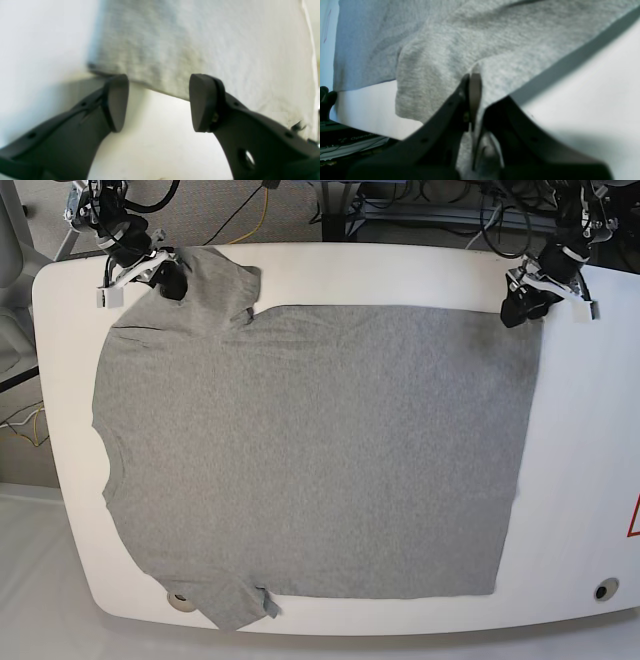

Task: Fold the T-shirt properly
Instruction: 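Close both grippers on the shoulder edges of the shirt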

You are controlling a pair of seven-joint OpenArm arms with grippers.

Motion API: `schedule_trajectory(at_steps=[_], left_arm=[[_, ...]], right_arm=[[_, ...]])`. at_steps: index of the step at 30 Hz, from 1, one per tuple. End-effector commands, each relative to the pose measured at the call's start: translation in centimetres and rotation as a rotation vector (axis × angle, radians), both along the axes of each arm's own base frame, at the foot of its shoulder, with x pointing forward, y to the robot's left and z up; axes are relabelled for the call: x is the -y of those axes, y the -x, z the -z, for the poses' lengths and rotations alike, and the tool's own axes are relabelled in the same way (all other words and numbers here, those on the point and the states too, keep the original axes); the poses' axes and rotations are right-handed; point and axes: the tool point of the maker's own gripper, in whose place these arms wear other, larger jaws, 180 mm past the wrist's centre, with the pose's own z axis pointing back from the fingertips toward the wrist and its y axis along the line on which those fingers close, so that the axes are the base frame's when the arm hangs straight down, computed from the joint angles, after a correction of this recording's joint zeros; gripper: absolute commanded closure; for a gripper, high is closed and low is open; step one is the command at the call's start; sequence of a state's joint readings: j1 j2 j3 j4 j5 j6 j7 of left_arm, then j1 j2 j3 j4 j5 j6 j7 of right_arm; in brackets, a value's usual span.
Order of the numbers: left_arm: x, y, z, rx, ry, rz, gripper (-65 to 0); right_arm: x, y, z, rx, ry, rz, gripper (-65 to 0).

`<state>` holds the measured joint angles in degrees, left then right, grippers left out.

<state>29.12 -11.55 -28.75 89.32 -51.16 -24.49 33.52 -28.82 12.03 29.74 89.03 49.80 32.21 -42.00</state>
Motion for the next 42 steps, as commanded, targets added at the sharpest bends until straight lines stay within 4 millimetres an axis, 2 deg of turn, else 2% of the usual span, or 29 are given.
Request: schedule_trajectory(at_steps=[1, 12, 16, 32, 42], left_arm=[[-0.9, -0.8, -0.8, 0.041, -0.002, -0.025, -36.2], [-3.7, -1.5, 0.1, 0.044, 0.004, -0.117, -35.5], [-4.0, -1.6, 0.5, 0.041, 0.016, -0.130, -35.8], [-3.7, -0.4, 2.0, 0.009, 0.064, -0.144, -35.4], [-3.4, -0.3, 2.0, 0.011, 0.076, -0.140, -35.9]], right_arm=[[0.3, 1.0, 0.7, -0.051, 0.027, -0.024, 0.0], [0.1, 1.1, 0.8, -0.058, 0.022, -0.028, 0.0], [0.0, 1.1, 0.8, -0.061, 0.021, -0.032, 0.0], [0.3, 0.3, 0.3, -0.030, 0.020, -0.020, 0.0], [0.2, 0.3, 0.3, -0.030, 0.021, -0.023, 0.0]])
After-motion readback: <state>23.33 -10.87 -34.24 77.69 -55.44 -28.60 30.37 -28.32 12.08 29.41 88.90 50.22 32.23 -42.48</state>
